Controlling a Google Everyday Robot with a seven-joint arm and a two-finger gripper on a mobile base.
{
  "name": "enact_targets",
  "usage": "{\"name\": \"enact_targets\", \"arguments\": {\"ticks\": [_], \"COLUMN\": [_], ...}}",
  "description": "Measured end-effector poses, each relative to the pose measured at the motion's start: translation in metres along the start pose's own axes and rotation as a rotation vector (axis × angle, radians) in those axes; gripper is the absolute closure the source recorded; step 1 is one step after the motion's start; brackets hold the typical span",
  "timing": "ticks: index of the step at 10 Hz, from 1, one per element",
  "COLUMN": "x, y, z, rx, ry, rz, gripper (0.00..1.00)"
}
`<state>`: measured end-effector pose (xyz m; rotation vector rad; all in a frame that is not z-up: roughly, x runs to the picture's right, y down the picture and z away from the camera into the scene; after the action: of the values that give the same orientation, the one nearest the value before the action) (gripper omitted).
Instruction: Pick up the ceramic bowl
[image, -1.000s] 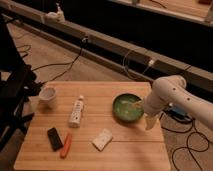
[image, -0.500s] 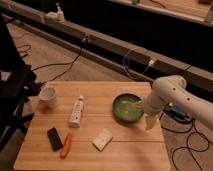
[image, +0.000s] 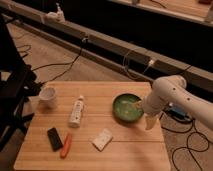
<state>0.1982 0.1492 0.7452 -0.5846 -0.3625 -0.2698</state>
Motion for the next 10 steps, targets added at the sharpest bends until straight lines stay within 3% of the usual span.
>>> {"name": "enact_targets", "arguments": {"ticks": [8,10], "x": [0.001,0.0058], "y": [-0.0019,-0.005], "z": [-0.0012,0.0012], "rx": [-0.001,-0.028], "ry": [0.004,0.0], "rz": [-0.004,-0.062], "gripper": [0.2,0.2]}}
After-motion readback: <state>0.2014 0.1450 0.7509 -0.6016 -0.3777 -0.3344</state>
